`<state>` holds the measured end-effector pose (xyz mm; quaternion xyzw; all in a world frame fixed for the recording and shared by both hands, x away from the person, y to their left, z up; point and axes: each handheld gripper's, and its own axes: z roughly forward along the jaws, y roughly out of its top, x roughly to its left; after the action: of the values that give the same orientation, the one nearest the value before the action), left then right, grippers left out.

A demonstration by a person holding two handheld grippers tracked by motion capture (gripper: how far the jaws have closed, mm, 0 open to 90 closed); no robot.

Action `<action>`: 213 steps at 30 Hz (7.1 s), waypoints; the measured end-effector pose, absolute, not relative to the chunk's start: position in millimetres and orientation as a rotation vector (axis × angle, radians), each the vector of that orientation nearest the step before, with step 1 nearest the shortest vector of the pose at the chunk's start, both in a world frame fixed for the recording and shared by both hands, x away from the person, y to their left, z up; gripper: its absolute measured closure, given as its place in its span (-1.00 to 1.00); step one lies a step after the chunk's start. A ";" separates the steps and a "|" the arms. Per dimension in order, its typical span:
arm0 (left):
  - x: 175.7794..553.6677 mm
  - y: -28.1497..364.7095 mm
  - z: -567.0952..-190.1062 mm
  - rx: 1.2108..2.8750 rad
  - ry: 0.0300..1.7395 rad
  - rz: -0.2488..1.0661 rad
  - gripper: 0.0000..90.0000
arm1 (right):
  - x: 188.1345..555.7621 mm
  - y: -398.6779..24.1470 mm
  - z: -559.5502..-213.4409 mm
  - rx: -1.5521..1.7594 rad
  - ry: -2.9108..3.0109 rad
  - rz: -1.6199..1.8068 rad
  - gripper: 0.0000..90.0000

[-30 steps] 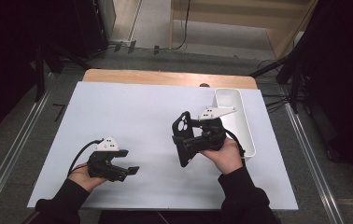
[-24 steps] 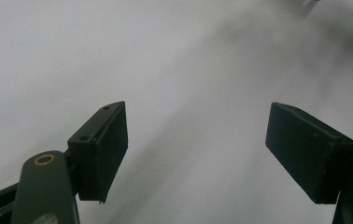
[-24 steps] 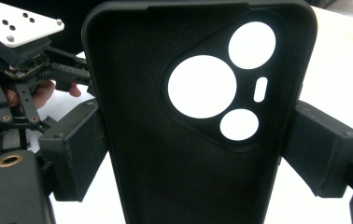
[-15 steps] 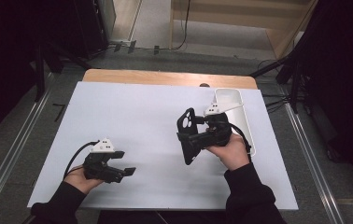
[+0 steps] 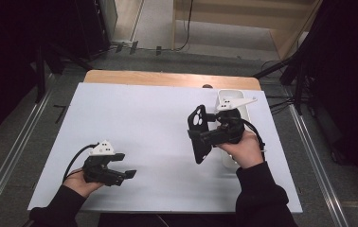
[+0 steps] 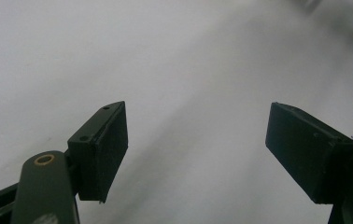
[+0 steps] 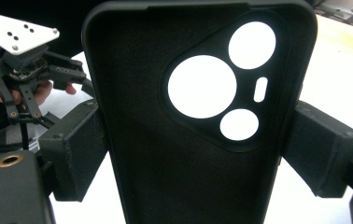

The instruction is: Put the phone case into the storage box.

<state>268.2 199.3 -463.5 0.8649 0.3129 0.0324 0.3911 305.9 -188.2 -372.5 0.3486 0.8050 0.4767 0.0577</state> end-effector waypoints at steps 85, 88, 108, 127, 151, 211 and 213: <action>275.9 212.5 -463.5 2.142 0.863 0.053 -0.53 | 325.8 -280.8 -352.3 1.498 1.801 1.325 -0.73; 275.7 212.9 -463.2 2.142 0.861 0.053 -0.53 | 332.0 -279.3 -352.8 1.504 1.807 1.295 -0.73; 275.3 212.1 -463.1 2.142 0.858 0.055 -0.53 | 366.3 -279.8 -353.3 1.546 1.775 1.231 -0.73; 274.6 212.8 -461.9 2.131 0.855 0.069 -0.53 | 398.8 -281.5 -351.1 1.576 1.727 1.213 -0.73; 272.7 217.5 -461.3 2.124 0.860 0.075 -0.53 | 436.1 -283.1 -362.2 1.623 1.645 1.165 -0.73; 272.0 217.4 -460.2 2.133 0.849 0.079 -0.53 | 462.3 -275.2 -426.1 1.684 1.594 1.106 -0.74; 272.1 217.9 -460.0 2.135 0.851 0.078 -0.53 | 462.3 -276.0 -427.4 1.680 1.594 1.104 -0.74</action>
<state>272.1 217.9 -460.0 0.8474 0.3376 0.0308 0.4087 462.3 -276.0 -427.4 0.6278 0.5958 0.4125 0.2840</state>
